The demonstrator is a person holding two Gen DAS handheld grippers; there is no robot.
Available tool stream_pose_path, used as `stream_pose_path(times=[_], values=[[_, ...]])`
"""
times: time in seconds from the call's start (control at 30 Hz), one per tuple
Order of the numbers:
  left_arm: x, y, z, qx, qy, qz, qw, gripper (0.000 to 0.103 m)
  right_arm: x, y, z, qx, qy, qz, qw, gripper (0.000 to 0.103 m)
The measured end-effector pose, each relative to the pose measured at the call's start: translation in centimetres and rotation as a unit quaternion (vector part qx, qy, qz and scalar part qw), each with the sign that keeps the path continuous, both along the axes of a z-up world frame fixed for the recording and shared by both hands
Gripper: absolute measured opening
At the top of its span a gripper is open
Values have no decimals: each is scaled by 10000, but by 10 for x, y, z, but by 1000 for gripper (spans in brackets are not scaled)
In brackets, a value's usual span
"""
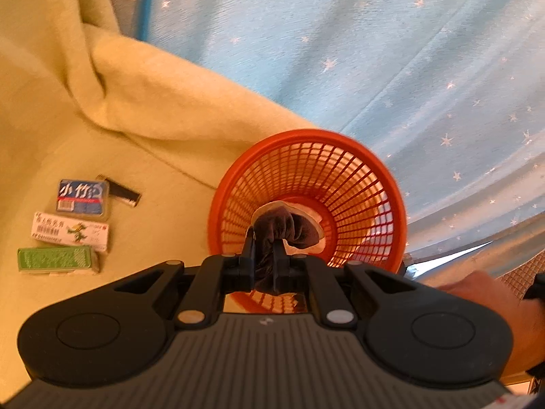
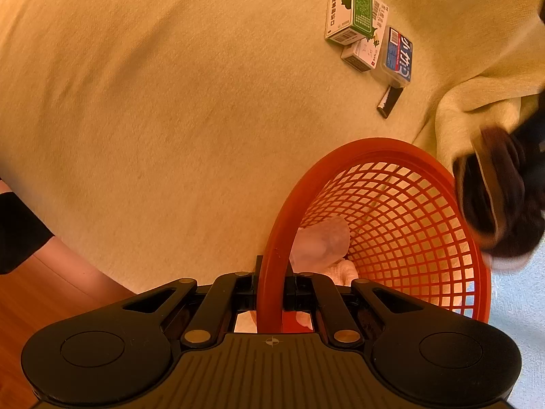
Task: Organize objects
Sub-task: 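Carry the scrunchie with the left tool into the wastebasket and release, then move the left tool back toward the green medicine box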
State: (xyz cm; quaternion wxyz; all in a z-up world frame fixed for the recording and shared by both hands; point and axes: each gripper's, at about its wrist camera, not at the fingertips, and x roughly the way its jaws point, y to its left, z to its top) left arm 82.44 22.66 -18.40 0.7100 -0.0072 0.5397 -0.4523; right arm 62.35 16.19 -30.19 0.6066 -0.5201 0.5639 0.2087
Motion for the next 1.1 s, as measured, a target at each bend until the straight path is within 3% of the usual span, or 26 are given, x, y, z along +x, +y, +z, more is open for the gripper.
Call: stream_pose_path(times=[0.17,0.23,0.27,0.47,1.1], values=[[5,-19,4,-205,62,-88,9997,10,1,-1,1,29,-8,-25,10000,2],[7,-25,5,-295,75,-68,9995,28,1,-1,1,43,-10,-36,10000,2],[7,-27,5,-355,68,-89,9993,29,2,-1,2,49,-10,-38,10000,2],[6,-19,6,-307,-29,2,9995,29,2,-3,2,71,-27,-49,10000,2],[19,64,-26,512,-159,760,9957,34,-1,-2,2,21,-13,8,10000,3]])
